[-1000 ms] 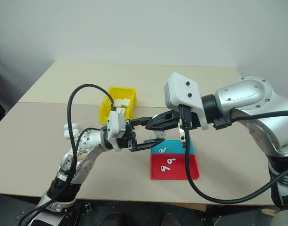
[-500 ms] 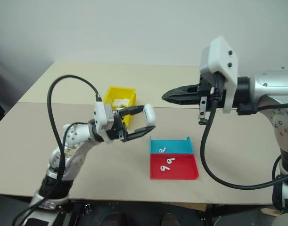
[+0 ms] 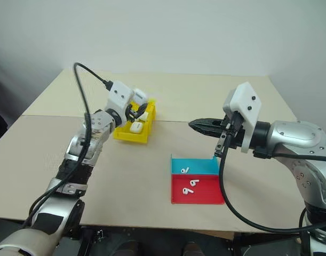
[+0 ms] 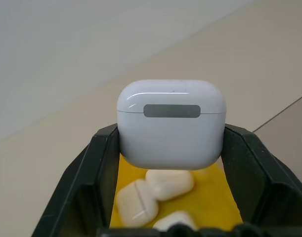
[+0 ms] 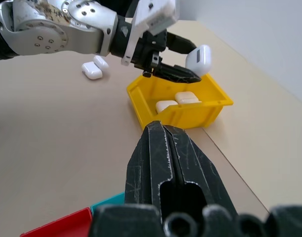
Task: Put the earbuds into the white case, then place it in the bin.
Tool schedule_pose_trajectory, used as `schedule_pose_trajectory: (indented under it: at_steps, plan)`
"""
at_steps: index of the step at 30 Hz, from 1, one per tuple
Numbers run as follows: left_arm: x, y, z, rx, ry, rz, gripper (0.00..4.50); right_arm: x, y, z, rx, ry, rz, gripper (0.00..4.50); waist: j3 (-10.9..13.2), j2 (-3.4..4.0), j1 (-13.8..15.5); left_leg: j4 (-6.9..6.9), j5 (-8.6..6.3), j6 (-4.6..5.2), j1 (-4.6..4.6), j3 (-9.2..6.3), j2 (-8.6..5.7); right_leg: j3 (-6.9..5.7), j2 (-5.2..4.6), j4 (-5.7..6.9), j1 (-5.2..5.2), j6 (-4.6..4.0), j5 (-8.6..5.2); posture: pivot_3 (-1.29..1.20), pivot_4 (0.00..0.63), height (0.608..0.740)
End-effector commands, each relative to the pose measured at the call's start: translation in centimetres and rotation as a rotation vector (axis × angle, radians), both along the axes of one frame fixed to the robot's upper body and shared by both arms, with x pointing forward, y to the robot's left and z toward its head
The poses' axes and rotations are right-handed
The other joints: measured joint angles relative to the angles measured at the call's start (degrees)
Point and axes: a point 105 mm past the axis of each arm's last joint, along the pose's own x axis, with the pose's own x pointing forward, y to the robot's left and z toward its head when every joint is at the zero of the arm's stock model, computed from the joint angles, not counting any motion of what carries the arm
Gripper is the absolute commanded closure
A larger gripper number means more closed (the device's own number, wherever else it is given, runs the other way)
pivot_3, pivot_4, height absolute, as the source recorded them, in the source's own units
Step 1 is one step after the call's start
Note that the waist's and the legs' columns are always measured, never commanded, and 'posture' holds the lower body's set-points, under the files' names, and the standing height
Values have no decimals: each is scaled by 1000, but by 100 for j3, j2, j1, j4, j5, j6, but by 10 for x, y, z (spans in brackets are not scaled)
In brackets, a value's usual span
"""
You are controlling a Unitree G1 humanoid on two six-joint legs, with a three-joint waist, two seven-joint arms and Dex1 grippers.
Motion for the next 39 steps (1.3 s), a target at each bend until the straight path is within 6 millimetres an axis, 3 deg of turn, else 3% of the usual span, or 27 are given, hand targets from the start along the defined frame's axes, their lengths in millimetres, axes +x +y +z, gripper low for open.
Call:
schedule_pose_trajectory:
  at_steps: [1, 3, 5, 8, 14, 19, 24, 29, 33, 39]
  plan:
    - [10, 3, 10, -1, -9, 52, 1716, -3, -2, 3, -14, -30, -25, 4475, 0, -1, 6, 0, 0, 0, 0, 0, -1, 0, 0, 0, 0, 0, 0, 0, 150, 740]
    - [13, 2, 3, -7, 28, 49, 1716, -3, -3, 1, -20, -23, -34, 4475, 0, 0, 11, 0, 0, 0, -4, 0, -2, 0, -1, 0, -3, 0, 0, 0, 150, 740]
    - [14, 1, -4, 0, 73, 30, 967, -2, -4, -1, -27, -17, -46, 4500, 0, 0, 24, 0, 0, 0, -5, 0, -1, -1, -1, -2, -3, 0, 0, 0, 150, 740]
    - [13, -1, 2, -7, 29, 35, 53, -2, -4, -3, -39, -11, -54, 4500, 0, 0, 38, 0, 0, -1, -5, 0, -2, -1, -2, -1, -3, 0, 0, 0, 150, 740]
    - [-4, -10, 25, -119, -50, -103, 17, -1, -5, -7, -62, -3, -54, 4500, 0, 0, 32, 0, 1, -2, -5, 0, -2, 0, -1, 0, -2, 0, 0, 0, 150, 740]
    - [-54, -2, 25, -240, -7, -374, 17, -13, -21, -17, -142, 21, -29, 4500, -1, 2, 5, -2, 2, -4, -2, 1, 2, 1, -1, 0, -2, 0, 0, 0, 150, 740]
    - [-113, 31, -4, -139, 148, -507, 17, -39, -55, -35, -318, 69, 44, 4500, -1, 1, -12, -1, 4, -7, 6, 3, 4, 2, -2, 3, 4, 0, 0, 0, 150, 740]
    - [-155, 64, 3, -128, 174, -597, 17, -56, -87, -39, -395, 65, 58, 4500, 0, 0, -10, -1, 4, -8, 56, 3, 6, -4, -2, -1, 58, 1, 0, 0, 150, 740]
    - [-176, 97, 10, -72, 208, -602, 17, -69, -112, -44, -430, 57, 27, 4500, 0, -1, -43, -2, 4, -8, 92, 6, 9, -6, -2, -6, 90, 3, -4, 0, 150, 740]
    - [-195, 119, 12, -23, 262, -609, 17, -70, -133, -50, -431, 72, -52, 4500, 0, -2, -96, -5, 3, -8, 101, 11, 11, -2, -2, -6, 94, 1, -5, 0, 150, 740]
